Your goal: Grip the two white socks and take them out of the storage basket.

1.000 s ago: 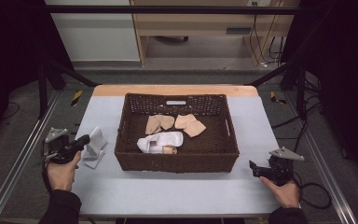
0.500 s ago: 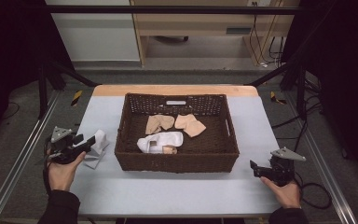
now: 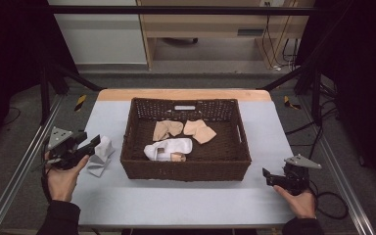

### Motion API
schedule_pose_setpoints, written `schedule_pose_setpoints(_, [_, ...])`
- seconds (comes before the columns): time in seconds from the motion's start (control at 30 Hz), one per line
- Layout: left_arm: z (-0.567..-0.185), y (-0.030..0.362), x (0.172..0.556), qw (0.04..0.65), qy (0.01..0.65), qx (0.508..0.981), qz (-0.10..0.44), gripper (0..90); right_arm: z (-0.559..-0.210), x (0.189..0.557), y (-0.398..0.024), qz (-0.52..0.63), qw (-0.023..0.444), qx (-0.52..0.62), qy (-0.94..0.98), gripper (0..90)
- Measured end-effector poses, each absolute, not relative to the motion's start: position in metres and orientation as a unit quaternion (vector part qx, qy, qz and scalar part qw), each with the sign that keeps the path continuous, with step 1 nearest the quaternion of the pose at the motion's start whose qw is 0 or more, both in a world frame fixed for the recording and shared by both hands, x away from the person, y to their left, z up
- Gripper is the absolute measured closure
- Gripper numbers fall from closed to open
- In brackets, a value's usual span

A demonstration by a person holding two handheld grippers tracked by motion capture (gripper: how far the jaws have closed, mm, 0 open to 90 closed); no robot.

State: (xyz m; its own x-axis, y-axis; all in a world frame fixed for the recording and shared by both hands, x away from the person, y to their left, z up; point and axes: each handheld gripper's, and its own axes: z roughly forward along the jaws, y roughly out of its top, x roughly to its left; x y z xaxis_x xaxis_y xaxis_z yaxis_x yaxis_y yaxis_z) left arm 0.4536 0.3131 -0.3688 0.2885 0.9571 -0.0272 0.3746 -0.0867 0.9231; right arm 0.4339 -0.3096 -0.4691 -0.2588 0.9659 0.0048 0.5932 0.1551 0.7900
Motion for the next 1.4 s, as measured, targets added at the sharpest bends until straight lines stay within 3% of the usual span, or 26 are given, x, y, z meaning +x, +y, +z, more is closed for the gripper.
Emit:
schedule_pose_setpoints(0.27, [-0.341, 0.273, 0.459, 0.49, 0.46, 0.674, 0.306, 45.3, -0.469, 0.435, -0.309, 0.347, 0.267, 0.55, 0.711, 7.5])
schedule_pose_setpoints(0.73, [-0.316, 0.204, 0.495, 0.483, 0.441, 0.702, 0.281, 43.5, -0.469, 0.437, -0.31, 0.348, 0.267, 0.551, 0.71, 7.4])
schedule_pose_setpoints(1.03, [-0.328, 0.167, 0.522, 0.457, 0.434, 0.731, 0.262, 41.4, -0.469, 0.437, -0.31, 0.349, 0.266, 0.551, 0.71, 7.4])
schedule_pose_setpoints(1.4, [-0.364, 0.149, 0.542, 0.409, 0.429, 0.769, 0.239, 40.8, -0.469, 0.437, -0.31, 0.349, 0.266, 0.551, 0.71, 7.2])
